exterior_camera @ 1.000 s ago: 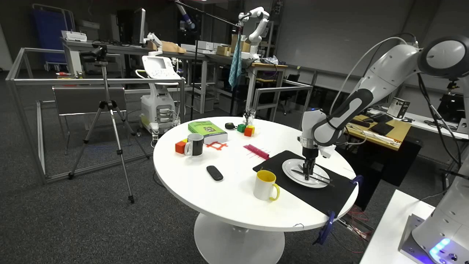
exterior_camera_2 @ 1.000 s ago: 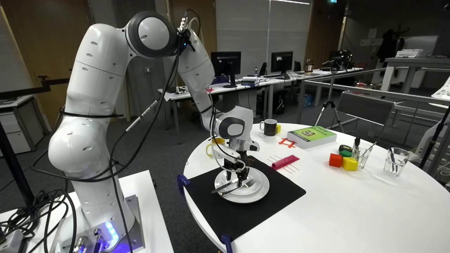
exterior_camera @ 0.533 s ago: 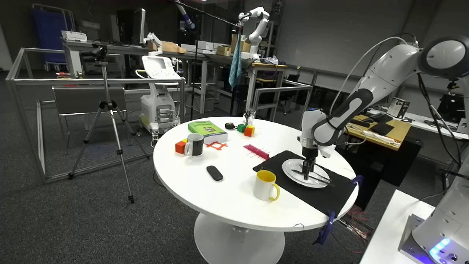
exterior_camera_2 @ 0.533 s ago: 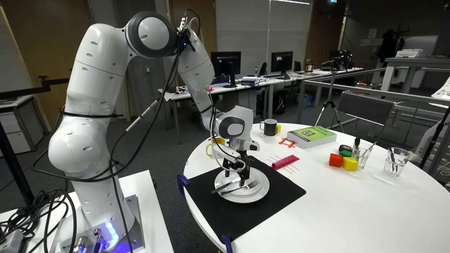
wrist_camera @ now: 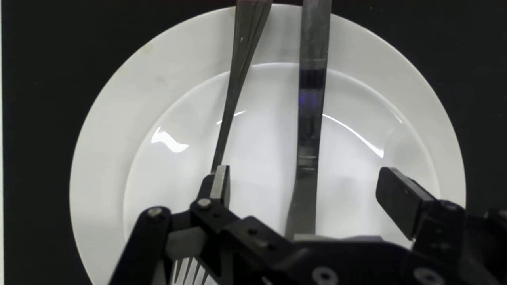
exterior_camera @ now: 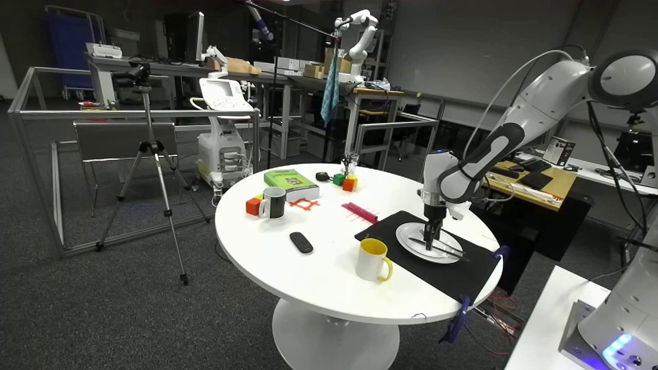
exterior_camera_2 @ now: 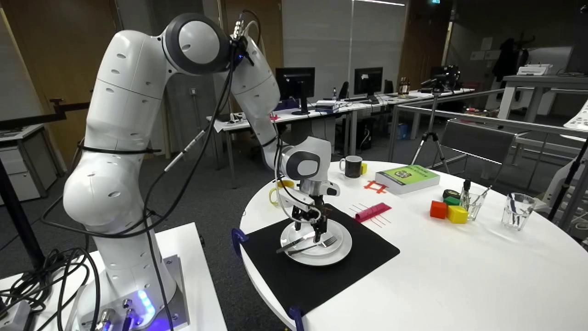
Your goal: Move the knife to the left of the fork
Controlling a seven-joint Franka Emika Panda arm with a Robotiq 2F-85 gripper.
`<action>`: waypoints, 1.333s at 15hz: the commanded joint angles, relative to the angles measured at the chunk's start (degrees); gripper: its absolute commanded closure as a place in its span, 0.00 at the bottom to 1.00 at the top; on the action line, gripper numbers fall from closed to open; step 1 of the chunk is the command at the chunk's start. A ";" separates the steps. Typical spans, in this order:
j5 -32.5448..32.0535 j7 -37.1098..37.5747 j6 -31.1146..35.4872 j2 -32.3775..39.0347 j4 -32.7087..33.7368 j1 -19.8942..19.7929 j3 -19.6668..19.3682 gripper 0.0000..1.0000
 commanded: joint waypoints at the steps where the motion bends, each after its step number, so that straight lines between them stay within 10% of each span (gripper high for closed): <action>1: -0.36 2.55 -0.44 -1.98 -0.99 0.24 -0.82 0.00; 20: 1.98 5.57 2.69 -1.44 -1.70 -1.09 -0.54 0.00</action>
